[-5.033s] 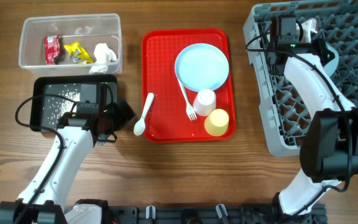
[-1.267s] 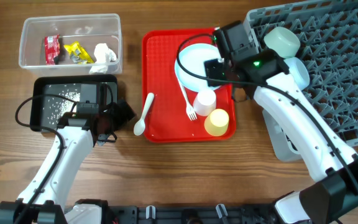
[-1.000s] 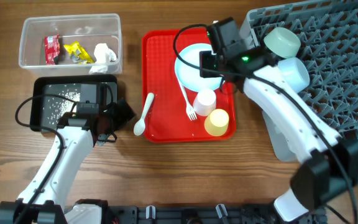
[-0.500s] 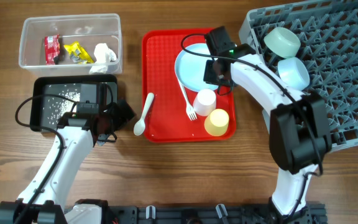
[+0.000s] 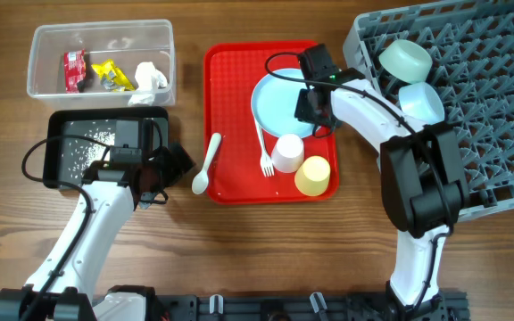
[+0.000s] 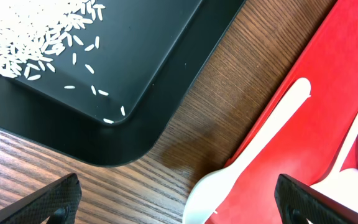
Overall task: Sort waste into correct bins and load items into the dishwasher rack
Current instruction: 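Return the right gripper to the red tray and grasp the light-blue plate rim, then lift the light-blue plate with the right gripper toward the rack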
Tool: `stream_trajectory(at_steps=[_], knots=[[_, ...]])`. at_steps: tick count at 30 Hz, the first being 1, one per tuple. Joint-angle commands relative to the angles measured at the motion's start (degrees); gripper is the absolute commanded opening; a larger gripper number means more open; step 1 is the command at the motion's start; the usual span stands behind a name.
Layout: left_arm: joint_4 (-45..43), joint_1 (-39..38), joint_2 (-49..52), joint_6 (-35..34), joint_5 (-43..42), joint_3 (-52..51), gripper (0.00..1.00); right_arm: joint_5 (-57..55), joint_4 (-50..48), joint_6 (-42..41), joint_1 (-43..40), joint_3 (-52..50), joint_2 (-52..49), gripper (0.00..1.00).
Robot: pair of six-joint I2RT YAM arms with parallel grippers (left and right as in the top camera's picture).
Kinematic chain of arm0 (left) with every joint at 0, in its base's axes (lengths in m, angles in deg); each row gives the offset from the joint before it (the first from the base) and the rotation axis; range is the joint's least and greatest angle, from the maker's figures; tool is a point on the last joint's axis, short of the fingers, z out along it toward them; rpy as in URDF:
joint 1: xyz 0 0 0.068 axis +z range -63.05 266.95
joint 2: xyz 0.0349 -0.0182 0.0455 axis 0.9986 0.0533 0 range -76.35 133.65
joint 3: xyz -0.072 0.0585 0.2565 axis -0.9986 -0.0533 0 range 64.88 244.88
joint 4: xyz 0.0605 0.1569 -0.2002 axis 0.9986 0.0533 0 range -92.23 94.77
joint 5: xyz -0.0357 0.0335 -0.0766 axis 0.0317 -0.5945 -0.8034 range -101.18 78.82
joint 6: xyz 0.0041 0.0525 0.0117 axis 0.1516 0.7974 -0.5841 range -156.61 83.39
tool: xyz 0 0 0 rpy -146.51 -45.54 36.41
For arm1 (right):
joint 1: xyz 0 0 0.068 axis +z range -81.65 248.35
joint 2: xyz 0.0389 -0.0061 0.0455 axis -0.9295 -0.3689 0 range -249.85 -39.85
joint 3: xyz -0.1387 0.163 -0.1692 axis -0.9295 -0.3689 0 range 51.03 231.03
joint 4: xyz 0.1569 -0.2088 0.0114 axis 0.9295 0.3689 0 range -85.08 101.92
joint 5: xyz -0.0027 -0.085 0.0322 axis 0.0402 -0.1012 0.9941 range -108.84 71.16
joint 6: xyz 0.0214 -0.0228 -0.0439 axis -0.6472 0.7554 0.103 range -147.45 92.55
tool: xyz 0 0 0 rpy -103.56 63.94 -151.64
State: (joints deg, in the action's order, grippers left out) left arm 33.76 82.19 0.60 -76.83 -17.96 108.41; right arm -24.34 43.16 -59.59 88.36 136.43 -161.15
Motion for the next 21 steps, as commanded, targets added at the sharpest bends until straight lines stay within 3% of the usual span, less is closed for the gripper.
stream_trajectory(at_steps=[1, 4, 9, 21], knots=[[0.0, 0.0, 0.1, -0.7, -0.2, -0.2, 1.0, 1.2, -0.4, -0.3, -0.7, -0.6, -1.1, 0.33], [0.0, 0.0, 0.1, -0.8, -0.2, -0.2, 1.0, 2.5, 0.9, 0.6, -0.8, -0.6, 0.2, 0.35], [0.0, 0.0, 0.1, -0.8, -0.2, -0.2, 1.0, 2.4, 3.0, 0.6, -1.4, -0.5, 5.2, 0.47], [0.0, 0.0, 0.1, -0.8, -0.2, -0.2, 1.0, 2.6, 9.7, 0.5, -1.9, -1.3, 6.4, 0.49]])
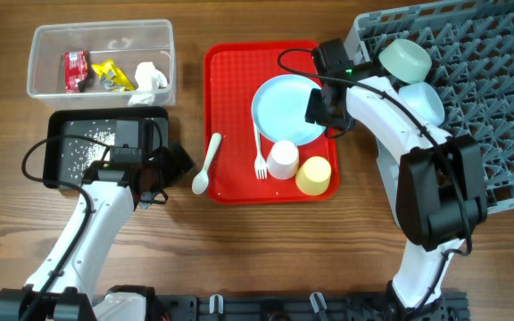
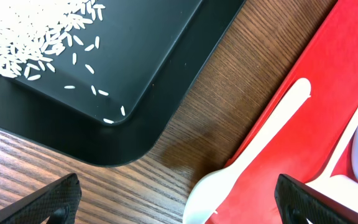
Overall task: Sort waste into correct bins and load items into the dishwasher rack
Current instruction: 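Lift the light-blue plate with the right gripper toward the rack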
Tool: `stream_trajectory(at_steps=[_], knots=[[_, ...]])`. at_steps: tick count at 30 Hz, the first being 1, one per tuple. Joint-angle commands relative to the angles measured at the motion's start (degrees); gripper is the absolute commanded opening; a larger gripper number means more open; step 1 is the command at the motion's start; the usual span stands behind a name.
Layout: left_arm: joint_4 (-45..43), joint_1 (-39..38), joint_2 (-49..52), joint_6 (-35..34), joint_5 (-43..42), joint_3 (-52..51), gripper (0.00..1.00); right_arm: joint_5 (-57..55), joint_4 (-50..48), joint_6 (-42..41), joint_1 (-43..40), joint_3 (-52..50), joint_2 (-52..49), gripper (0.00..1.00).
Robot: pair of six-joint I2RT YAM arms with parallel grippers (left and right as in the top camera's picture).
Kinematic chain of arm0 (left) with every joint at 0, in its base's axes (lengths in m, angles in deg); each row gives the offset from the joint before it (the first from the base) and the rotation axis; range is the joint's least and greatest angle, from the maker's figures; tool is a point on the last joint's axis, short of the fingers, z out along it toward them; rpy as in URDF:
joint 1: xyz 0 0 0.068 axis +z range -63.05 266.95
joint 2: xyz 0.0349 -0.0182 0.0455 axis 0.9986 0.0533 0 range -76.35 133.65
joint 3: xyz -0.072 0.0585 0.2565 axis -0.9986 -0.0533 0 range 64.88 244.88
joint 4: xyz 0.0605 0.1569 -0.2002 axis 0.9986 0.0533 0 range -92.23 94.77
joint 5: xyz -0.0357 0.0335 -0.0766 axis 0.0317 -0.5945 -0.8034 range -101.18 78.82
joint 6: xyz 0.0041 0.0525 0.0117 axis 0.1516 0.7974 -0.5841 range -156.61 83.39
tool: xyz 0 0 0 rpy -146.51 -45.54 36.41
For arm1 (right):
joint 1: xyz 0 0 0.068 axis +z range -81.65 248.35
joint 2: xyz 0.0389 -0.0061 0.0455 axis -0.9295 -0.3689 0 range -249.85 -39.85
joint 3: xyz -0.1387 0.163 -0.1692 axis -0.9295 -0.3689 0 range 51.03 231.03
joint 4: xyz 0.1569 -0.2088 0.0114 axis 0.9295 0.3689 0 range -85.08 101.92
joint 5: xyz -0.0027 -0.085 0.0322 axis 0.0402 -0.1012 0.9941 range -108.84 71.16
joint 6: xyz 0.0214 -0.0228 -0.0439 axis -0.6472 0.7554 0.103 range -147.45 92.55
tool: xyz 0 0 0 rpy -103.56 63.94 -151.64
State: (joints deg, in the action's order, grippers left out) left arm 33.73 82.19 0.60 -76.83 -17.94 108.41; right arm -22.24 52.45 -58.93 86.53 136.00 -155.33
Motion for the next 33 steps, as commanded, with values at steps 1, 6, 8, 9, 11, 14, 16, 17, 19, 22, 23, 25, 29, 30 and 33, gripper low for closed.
stream_trajectory(at_steps=[1, 6, 8, 9, 11, 14, 16, 17, 19, 22, 23, 25, 29, 30, 33], knots=[[0.0, 0.0, 0.1, -0.7, -0.3, -0.2, 1.0, 0.8, 0.1, -0.2, 0.0, -1.5, 0.6, 0.48], [0.0, 0.0, 0.1, -0.7, -0.3, -0.2, 1.0, 2.8, -4.8, -0.2, 0.0, -6.5, 0.6, 0.45], [0.0, 0.0, 0.1, -0.8, -0.3, -0.2, 1.0, 4.3, -8.0, -0.2, 0.0, -8.5, 0.6, 0.43], [0.0, 0.0, 0.1, -0.8, -0.3, -0.2, 1.0, 5.0, -9.2, -0.2, 0.0, -9.2, 0.6, 0.42], [0.0, 0.0, 0.1, -0.7, -0.3, -0.2, 1.0, 5.5, -11.3, -0.2, 0.0, -10.4, 0.6, 0.38], [0.0, 0.0, 0.1, -0.8, -0.3, -0.2, 1.0, 5.4, -12.9, -0.1, 0.0, -11.2, 0.6, 0.32], [0.0, 0.0, 0.1, -0.7, -0.3, -0.2, 1.0, 5.4, -13.7, 0.0, 0.0, -11.6, 0.6, 0.24], [0.0, 0.0, 0.1, -0.8, -0.3, -0.2, 1.0, 5.4, -14.0, 0.0, 0.0, -11.6, 0.6, 0.18], [0.0, 0.0, 0.1, -0.8, -0.3, -0.2, 1.0, 5.4, -14.4, 0.1, 0.0, -11.6, 0.6, 0.06], [0.0, 0.0, 0.1, -0.8, -0.3, -0.2, 1.0, 5.4, -15.2, 0.2, -0.1, -11.6, 0.6, 0.04], [0.0, 0.0, 0.1, -0.7, -0.3, -0.2, 1.0, 5.4, -15.5, 0.5, -0.2, -11.5, 0.6, 0.04], [0.0, 0.0, 0.1, -0.8, -0.3, -0.2, 1.0, 5.4, -16.2, 0.5, -0.2, -11.5, 0.6, 0.04], [0.0, 0.0, 0.1, -0.7, -0.3, -0.2, 1.0, 5.4, -17.1, 0.9, -0.6, -10.8, 0.7, 0.04], [0.0, 0.0, 0.1, -0.8, -0.3, -0.2, 1.0, 5.5, -17.1, 1.5, -0.8, -10.3, 0.7, 0.04], [0.0, 0.0, 0.1, -0.8, -0.3, -0.2, 1.0, 5.6, -16.7, 3.7, -1.4, -8.1, 1.5, 0.04]])
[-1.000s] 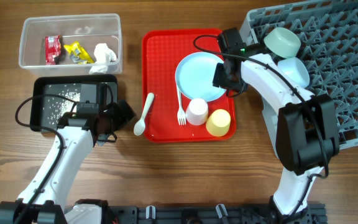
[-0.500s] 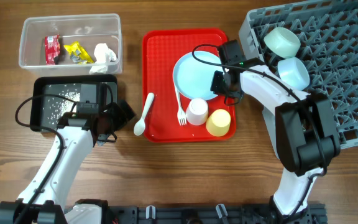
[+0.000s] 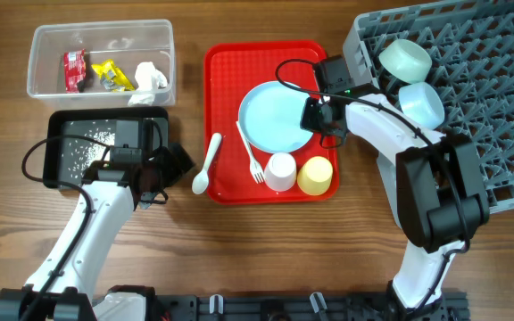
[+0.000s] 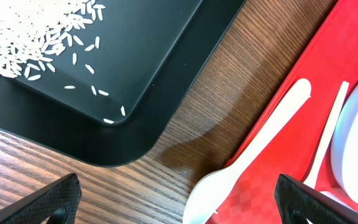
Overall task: Sort waste into correct bins and load items into the dishwasher rack
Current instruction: 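Lift the light-blue plate with the right gripper toward the rack, then stand the light-blue plate upright in the rack and release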
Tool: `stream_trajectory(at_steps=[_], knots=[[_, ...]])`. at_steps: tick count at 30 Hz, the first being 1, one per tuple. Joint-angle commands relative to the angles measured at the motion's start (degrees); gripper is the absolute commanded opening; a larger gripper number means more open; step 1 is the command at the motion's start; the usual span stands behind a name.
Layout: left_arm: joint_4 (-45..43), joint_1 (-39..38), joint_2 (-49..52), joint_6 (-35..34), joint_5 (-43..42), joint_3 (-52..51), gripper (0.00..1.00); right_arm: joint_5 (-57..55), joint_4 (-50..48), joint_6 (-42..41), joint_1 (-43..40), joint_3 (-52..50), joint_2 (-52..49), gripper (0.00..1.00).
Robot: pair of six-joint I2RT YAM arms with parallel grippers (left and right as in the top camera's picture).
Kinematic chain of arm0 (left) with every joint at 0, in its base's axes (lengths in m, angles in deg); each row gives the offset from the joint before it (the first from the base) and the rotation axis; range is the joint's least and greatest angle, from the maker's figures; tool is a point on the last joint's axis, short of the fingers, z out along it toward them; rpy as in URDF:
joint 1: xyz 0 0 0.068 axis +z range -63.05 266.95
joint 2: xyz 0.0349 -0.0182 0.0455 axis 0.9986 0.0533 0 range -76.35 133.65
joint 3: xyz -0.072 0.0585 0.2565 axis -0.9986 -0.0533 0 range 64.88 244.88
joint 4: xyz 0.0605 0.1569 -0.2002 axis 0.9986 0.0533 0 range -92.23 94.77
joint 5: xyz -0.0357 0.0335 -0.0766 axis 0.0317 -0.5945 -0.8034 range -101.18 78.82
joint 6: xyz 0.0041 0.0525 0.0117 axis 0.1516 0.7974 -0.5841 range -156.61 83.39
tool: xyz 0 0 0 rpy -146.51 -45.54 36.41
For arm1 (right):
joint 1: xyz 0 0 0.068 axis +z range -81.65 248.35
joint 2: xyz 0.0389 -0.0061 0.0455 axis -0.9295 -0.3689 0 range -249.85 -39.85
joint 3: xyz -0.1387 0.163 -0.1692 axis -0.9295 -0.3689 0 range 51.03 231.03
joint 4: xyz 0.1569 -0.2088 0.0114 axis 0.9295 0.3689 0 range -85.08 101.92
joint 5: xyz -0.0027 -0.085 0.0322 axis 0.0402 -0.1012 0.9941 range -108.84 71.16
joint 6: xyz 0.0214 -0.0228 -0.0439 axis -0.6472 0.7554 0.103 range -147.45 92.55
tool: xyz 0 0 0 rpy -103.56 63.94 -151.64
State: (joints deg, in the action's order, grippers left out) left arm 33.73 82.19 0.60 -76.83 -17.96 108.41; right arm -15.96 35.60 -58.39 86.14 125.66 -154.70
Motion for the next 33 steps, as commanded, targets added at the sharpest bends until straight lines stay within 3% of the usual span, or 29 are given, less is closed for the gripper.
stream_trajectory(at_steps=[1, 10, 18, 22, 26, 33], knots=[[0.0, 0.0, 0.1, -0.8, -0.2, -0.2, 1.0, -0.7, 0.2, 4.4, -1.4, 2.9, 1.6, 0.04], [0.0, 0.0, 0.1, -0.7, -0.2, -0.2, 1.0, -9.7, 0.2, 13.9, -4.5, 6.8, 15.2, 0.04], [0.0, 0.0, 0.1, -0.7, -0.2, -0.2, 1.0, -39.3, -7.2, 22.1, -4.9, 6.8, 24.5, 0.04], [0.0, 0.0, 0.1, -0.8, -0.2, -0.2, 1.0, -54.2, -15.1, 31.6, -6.6, 6.6, 24.3, 0.04], [0.0, 0.0, 0.1, -0.8, -0.2, -0.2, 1.0, -56.2, -18.6, 39.1, -10.6, 6.6, 23.5, 0.04], [0.0, 0.0, 0.1, -0.8, -0.2, -0.2, 1.0, -55.3, -20.8, 40.0, -20.9, 6.4, 22.2, 0.04]])
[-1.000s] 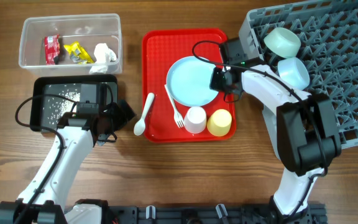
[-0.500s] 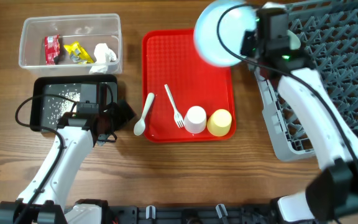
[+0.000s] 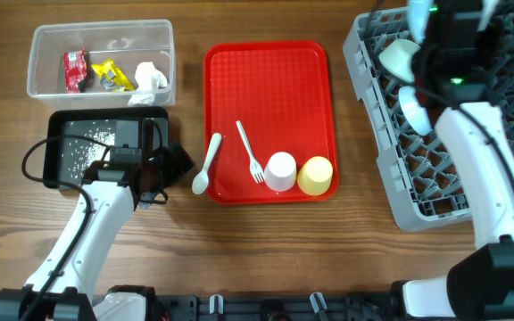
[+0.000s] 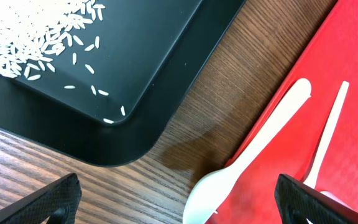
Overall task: Sort waste into correct bins and load items into the dishwasher rack
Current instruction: 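Stand the light-blue plate upright in the rack and release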
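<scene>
The red tray (image 3: 270,80) holds a white fork (image 3: 250,152), a white cup (image 3: 281,171) and a yellow cup (image 3: 315,176). A white spoon (image 3: 208,163) lies over its left rim; the left wrist view shows the spoon (image 4: 253,155) and fork (image 4: 328,134) too. My left gripper (image 3: 175,160) hovers open over bare wood beside the spoon, its fingertips (image 4: 55,199) wide apart. My right gripper (image 3: 426,16) is high over the grey dishwasher rack (image 3: 471,169), at the frame's top edge. It holds a light blue plate (image 3: 415,12) edge-on, mostly cut off.
A black tray (image 3: 105,143) with scattered rice (image 4: 23,43) sits left of the red tray. Behind it is a clear bin (image 3: 101,58) with wrappers and tissue. A pale green bowl (image 3: 398,55) and a light blue bowl (image 3: 411,107) sit in the rack's left side.
The light blue plate has left the red tray. My right arm, then at the plate's right rim on the tray, is now raised over the rack with the plate. The left arm has not moved.
My right gripper was at the right rim of the plate on the tray, the fork partly against it. The plate then lay shifted left and nearer, fork and cups nudged along. Now the plate is off the tray, over the rack. The left gripper stayed open throughout.
</scene>
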Tool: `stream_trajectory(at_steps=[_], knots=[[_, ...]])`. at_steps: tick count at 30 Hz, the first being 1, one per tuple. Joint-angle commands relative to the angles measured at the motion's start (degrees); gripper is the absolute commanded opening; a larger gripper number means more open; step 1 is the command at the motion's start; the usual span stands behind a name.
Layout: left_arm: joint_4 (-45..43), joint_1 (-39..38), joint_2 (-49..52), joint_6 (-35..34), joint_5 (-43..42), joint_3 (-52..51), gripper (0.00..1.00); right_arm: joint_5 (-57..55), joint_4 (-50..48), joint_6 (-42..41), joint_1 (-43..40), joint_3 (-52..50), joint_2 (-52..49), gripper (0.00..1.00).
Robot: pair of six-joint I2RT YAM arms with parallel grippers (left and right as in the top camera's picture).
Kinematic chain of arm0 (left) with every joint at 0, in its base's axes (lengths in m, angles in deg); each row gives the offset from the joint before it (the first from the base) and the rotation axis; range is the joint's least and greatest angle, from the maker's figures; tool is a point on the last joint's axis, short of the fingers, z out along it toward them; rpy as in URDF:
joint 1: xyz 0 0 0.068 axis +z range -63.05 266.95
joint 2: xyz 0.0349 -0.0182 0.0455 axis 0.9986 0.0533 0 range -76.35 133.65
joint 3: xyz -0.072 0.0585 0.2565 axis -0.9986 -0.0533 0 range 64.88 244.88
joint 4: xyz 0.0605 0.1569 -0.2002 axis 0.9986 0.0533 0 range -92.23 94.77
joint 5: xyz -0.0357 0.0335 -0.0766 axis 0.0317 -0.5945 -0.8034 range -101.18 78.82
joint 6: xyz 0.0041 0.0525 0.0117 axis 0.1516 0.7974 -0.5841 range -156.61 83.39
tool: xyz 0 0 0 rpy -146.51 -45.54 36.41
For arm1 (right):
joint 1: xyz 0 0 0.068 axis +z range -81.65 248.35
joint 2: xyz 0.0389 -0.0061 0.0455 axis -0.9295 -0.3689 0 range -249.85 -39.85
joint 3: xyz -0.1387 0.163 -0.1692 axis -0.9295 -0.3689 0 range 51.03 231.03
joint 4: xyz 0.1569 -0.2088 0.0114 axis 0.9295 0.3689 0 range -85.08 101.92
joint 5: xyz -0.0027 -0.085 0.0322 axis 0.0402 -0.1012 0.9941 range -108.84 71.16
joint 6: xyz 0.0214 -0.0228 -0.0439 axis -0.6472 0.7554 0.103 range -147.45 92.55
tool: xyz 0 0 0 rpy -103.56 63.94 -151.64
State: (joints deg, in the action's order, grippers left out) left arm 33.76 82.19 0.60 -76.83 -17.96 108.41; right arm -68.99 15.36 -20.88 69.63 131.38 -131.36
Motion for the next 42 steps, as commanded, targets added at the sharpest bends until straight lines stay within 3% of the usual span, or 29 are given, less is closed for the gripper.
stream_trajectory(at_steps=[1, 14, 32, 42], knots=[[0.0, 0.0, 0.1, -0.7, -0.2, -0.2, 1.0, -1.9, -0.5, 2.5, -5.7, 0.7, -1.2, 0.04], [0.0, 0.0, 0.1, -0.7, -0.2, -0.2, 1.0, 10.9, -0.3, 4.3, -12.2, 0.6, -6.9, 0.04], [0.0, 0.0, 0.1, -0.8, -0.2, -0.2, 1.0, 9.7, -9.4, 12.0, -14.5, 0.6, -13.5, 0.04], [0.0, 0.0, 0.1, -0.8, -0.2, -0.2, 1.0, 16.7, -5.9, 12.6, -15.0, 0.6, -14.1, 0.04]])
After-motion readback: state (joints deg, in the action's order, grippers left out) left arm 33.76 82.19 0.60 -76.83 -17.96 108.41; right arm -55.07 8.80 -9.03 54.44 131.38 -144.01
